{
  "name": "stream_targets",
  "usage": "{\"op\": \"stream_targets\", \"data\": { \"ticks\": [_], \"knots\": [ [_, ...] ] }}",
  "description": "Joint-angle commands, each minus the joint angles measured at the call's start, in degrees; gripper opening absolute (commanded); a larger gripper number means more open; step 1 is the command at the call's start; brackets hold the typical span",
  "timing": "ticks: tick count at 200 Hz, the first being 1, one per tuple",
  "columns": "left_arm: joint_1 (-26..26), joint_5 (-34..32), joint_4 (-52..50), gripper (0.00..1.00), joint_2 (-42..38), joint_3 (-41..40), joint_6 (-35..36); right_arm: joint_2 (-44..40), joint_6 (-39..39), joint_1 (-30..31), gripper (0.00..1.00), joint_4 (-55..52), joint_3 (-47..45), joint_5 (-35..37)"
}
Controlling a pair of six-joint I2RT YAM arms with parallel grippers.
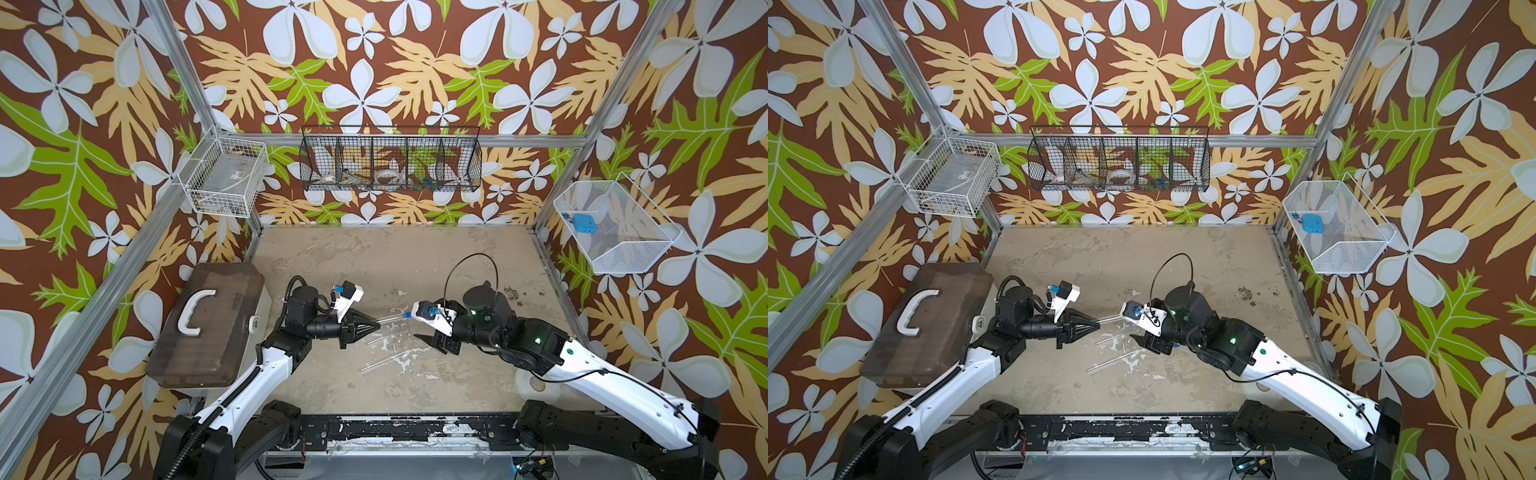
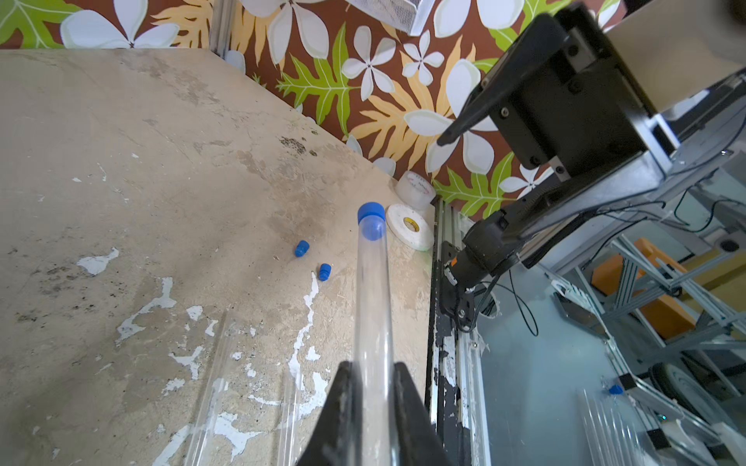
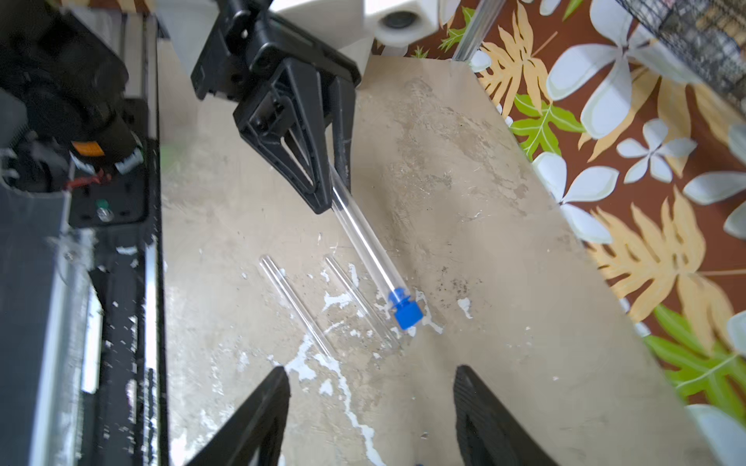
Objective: Insert stoppers into test tubes
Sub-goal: Insert the stopper into the test tube.
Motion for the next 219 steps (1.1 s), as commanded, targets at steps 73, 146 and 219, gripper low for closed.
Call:
{"op": "stream_targets", "data": {
  "ticks": [73, 146, 219],
  "knots": [
    [0.3, 3.1, 28.5, 0.00, 0.9, -0.7, -28.8, 4.6, 52.6, -18.7, 0.50, 14.7, 0.5, -36.2],
    [0.3, 4.7, 31.4, 0.00, 0.3, -2.4, -28.8, 11.1, 53.6, -20.5, 0.43, 8.7, 6.8, -44.3],
    [0.3, 5.3, 31.4, 0.00, 0.3, -2.8, -27.7, 12.9, 50.9, -20.5, 0.29, 6.2, 8.6, -46.3]
  ]
}}
